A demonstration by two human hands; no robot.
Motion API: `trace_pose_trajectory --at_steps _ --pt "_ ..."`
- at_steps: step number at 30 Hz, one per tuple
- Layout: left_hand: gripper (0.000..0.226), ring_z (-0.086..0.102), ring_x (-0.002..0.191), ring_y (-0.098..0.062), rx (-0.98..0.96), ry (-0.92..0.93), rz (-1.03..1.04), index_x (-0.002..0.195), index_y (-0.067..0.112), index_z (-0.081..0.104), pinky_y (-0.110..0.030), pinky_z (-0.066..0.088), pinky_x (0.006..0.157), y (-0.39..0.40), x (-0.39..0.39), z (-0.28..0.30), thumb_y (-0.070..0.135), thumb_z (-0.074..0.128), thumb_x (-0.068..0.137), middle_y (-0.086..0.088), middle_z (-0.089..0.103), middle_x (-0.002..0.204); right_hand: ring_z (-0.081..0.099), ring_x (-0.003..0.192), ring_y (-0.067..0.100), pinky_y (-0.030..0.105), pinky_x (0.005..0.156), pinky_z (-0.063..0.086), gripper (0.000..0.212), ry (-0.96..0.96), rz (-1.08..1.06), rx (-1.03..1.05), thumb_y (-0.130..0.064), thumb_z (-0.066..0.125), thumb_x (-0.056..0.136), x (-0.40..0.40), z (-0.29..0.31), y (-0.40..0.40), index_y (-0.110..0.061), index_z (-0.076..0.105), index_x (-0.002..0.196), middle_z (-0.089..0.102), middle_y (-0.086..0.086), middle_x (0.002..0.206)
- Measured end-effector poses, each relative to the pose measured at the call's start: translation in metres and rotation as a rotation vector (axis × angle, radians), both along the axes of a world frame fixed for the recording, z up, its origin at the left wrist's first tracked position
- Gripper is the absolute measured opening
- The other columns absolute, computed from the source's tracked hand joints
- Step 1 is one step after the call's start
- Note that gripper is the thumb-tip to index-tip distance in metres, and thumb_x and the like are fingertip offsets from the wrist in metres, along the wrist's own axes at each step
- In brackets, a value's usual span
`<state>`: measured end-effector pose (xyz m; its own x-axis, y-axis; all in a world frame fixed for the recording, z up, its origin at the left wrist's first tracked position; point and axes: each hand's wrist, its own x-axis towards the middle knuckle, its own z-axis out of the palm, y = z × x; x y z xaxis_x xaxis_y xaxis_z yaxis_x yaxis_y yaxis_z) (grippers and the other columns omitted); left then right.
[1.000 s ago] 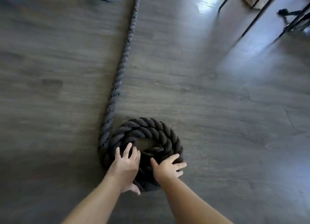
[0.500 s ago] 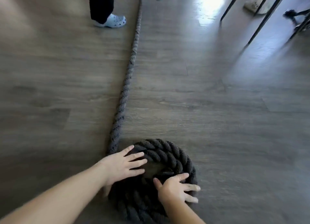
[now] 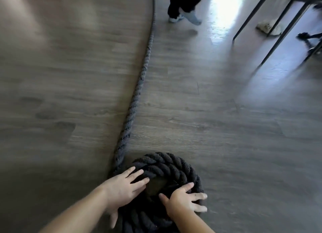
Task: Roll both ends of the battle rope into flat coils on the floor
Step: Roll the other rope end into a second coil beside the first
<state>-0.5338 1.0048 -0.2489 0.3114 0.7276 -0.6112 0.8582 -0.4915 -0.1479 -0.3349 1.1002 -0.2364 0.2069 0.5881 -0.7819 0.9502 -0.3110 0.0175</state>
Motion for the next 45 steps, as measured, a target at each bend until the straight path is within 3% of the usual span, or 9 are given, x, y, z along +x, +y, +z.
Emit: trace_pose_trajectory --at_steps 4,7,11,20,29,33,37,40,45 --pt "0.131 0.008 0.148 -0.053 -0.039 0.027 0.012 0.154 -0.004 0.023 -0.065 0.002 0.118 0.006 0.004 0.001 0.061 0.085 0.059 -0.02 0.007 0.166 -0.004 0.14 0.062 0.068 0.111 0.022 0.127 -0.011 0.122 0.002 -0.072 0.062 0.079 -0.008 0.003 0.023 -0.015 -0.025 0.153 -0.031 0.036 0.151" --pt "0.138 -0.011 0.148 -0.052 -0.06 -0.059 0.109 0.157 -0.005 0.004 -0.064 -0.007 0.119 0.011 0.015 0.011 0.058 0.084 0.064 -0.02 -0.011 0.166 -0.002 0.141 0.062 0.067 0.111 0.024 0.128 -0.015 0.232 0.02 -0.073 0.063 0.078 -0.014 0.005 0.039 -0.015 -0.025 0.153 -0.028 0.036 0.152" --pt "0.135 -0.017 0.149 -0.045 -0.186 -0.145 0.325 0.159 0.006 -0.008 -0.071 0.01 0.117 0.017 0.018 0.024 0.06 0.08 0.073 -0.004 -0.026 0.165 0.002 0.14 0.063 0.066 0.109 0.025 0.126 -0.03 0.408 0.018 -0.075 0.058 0.081 -0.021 0.008 0.063 -0.013 -0.025 0.152 -0.025 0.039 0.152" --pt "0.109 -0.001 0.149 -0.052 -0.132 -0.178 0.5 0.158 0.004 -0.012 -0.069 0.044 0.097 0.045 0.039 0.03 0.053 0.062 0.095 -0.009 -0.027 0.164 -0.004 0.141 0.063 0.068 0.11 0.023 0.126 0.026 0.736 0.02 -0.071 0.062 0.082 -0.046 0.008 0.138 -0.015 -0.026 0.152 -0.031 0.034 0.152" --pt "0.065 0.002 0.15 -0.051 -0.03 -0.174 0.923 0.158 0.0 0.0 -0.07 0.043 0.096 0.094 0.084 0.017 0.011 0.035 0.105 -0.012 -0.02 0.166 -0.009 0.142 0.061 0.071 0.11 0.021 0.126 0.05 1.037 0.022 -0.068 0.065 0.081 -0.078 0.008 0.212 -0.019 -0.026 0.152 -0.035 0.029 0.152" --pt "0.064 0.053 0.12 -0.059 -0.049 -0.181 1.014 0.139 -0.003 0.056 -0.072 0.052 0.073 0.115 0.094 0.015 0.026 0.066 0.083 -0.017 0.015 0.156 -0.011 0.143 0.059 0.074 0.108 0.021 0.124 0.058 1.116 0.015 -0.066 0.065 0.082 -0.09 0.009 0.235 -0.022 -0.026 0.152 -0.038 0.025 0.153" --pt "0.077 0.014 0.142 -0.062 -0.13 -0.099 1.0 0.158 -0.002 0.004 -0.064 0.025 0.113 0.133 0.089 0.018 0.034 0.047 0.105 -0.023 -0.012 0.165 -0.01 0.143 0.059 0.074 0.107 0.022 0.124 0.06 1.15 0.011 -0.065 0.066 0.082 -0.094 0.014 0.239 -0.021 -0.024 0.154 -0.036 0.026 0.153" --pt "0.103 0.024 0.138 -0.062 -0.194 0.009 0.649 0.157 -0.006 0.01 -0.066 0.022 0.113 0.146 0.065 0.046 0.047 0.069 0.091 -0.028 0.002 0.163 -0.01 0.142 0.059 0.074 0.107 0.022 0.124 0.049 1.152 -0.011 -0.065 0.066 0.082 -0.096 0.016 0.241 -0.02 -0.024 0.154 -0.034 0.027 0.153" --pt "0.074 -0.011 0.152 -0.043 -0.09 0.028 0.397 0.16 0.011 -0.001 -0.066 -0.004 0.117 0.145 0.014 0.046 0.018 0.048 0.106 -0.015 -0.012 0.167 -0.008 0.143 0.06 0.072 0.109 0.022 0.123 0.052 1.184 0.0 -0.065 0.065 0.083 -0.1 0.019 0.247 -0.019 -0.025 0.153 -0.034 0.029 0.153"
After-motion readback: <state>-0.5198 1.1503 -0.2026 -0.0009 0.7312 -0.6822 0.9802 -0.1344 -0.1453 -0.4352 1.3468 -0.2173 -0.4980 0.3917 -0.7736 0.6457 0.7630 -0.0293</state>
